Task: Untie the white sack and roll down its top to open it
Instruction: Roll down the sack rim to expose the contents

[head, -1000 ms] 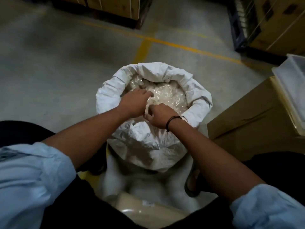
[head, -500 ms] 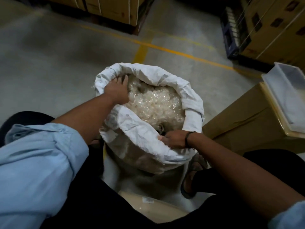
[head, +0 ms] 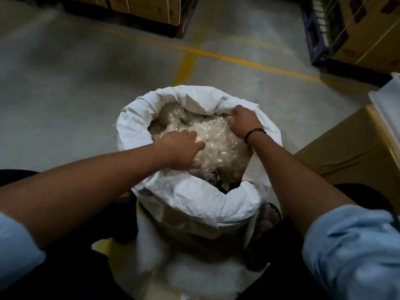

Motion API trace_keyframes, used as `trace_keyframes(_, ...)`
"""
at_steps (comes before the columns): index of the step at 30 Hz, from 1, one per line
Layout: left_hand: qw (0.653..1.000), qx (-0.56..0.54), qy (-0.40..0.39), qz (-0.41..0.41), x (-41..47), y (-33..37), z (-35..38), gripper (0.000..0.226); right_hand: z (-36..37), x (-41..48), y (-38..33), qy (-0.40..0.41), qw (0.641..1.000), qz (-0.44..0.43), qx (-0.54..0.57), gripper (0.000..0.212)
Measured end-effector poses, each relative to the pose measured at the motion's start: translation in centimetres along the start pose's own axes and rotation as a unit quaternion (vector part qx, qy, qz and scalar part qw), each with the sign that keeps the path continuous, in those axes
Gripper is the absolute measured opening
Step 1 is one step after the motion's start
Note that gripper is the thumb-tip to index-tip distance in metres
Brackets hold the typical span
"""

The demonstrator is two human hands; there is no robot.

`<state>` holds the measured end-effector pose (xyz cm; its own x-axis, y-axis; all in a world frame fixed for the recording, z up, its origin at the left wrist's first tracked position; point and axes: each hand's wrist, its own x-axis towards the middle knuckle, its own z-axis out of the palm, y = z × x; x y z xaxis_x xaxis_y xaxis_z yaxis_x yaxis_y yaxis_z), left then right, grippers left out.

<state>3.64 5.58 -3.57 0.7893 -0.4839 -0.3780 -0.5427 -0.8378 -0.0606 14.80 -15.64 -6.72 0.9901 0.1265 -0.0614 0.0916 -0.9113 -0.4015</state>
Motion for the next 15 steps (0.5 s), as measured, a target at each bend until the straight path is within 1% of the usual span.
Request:
trace_keyframes(1, 1.0, -0.005, -0.003, 0.004, -0.3, 0.0, 0.2, 0.069, -0.1, 1.0, 0.6, 0.001, 1.0, 0.016, -0.003, 0.037)
trace_keyframes(2, 0.999, -0.022, -0.029, 0.006, -0.6, 0.0, 0.3, 0.068, -0.4, 1.9, 1.2, -0.002, 0.999, 0.03, -0.011, 0.039)
trace_keyframes(3, 0.996, -0.04, -0.083, 0.005, -0.9, -0.2, 0.5, 0.068, -0.6, 2.8, 1.8, -0.006, 0.999, 0.04, -0.019, 0.041)
trace_keyframes(5, 0.972, -0.07, -0.223, 0.003, -1.4, -0.3, 1.0, 0.069, -1.2, 3.7, 2.4, -0.017, 0.998, 0.05, -0.032, 0.043)
trace_keyframes(6, 0.962, -0.08, -0.262, 0.006, -1.7, -0.3, 1.3, 0.071, -1.4, 3.7, 2.2, -0.024, 0.998, 0.049, -0.037, 0.043)
trace_keyframes(7, 0.959, -0.084, -0.271, 0.012, -1.9, -0.2, 1.4, 0.072, -1.5, 3.5, 2.0, -0.032, 0.998, 0.04, -0.044, 0.043)
trace_keyframes(9, 0.967, -0.093, -0.238, 0.005, -2.0, -0.2, 1.4, 0.072, -1.1, 2.3, 0.8, -0.036, 0.997, 0.013, -0.066, 0.038)
trace_keyframes(13, 0.987, -0.105, -0.12, -0.033, -1.1, -0.8, 0.2, 0.066, -0.7, -2.1, -2.6, -0.013, 0.992, -0.059, -0.113, 0.033)
trace_keyframes(14, 0.99, -0.105, -0.086, -0.041, -0.8, -1.1, -0.1, 0.062, -0.8, -3.5, -3.5, -0.02, 0.988, -0.085, -0.129, 0.033)
trace_keyframes(15, 0.991, -0.112, -0.053, -0.054, -0.5, -1.5, -0.4, 0.056, -0.9, -4.7, -4.0, -0.043, 0.982, -0.111, -0.145, 0.032)
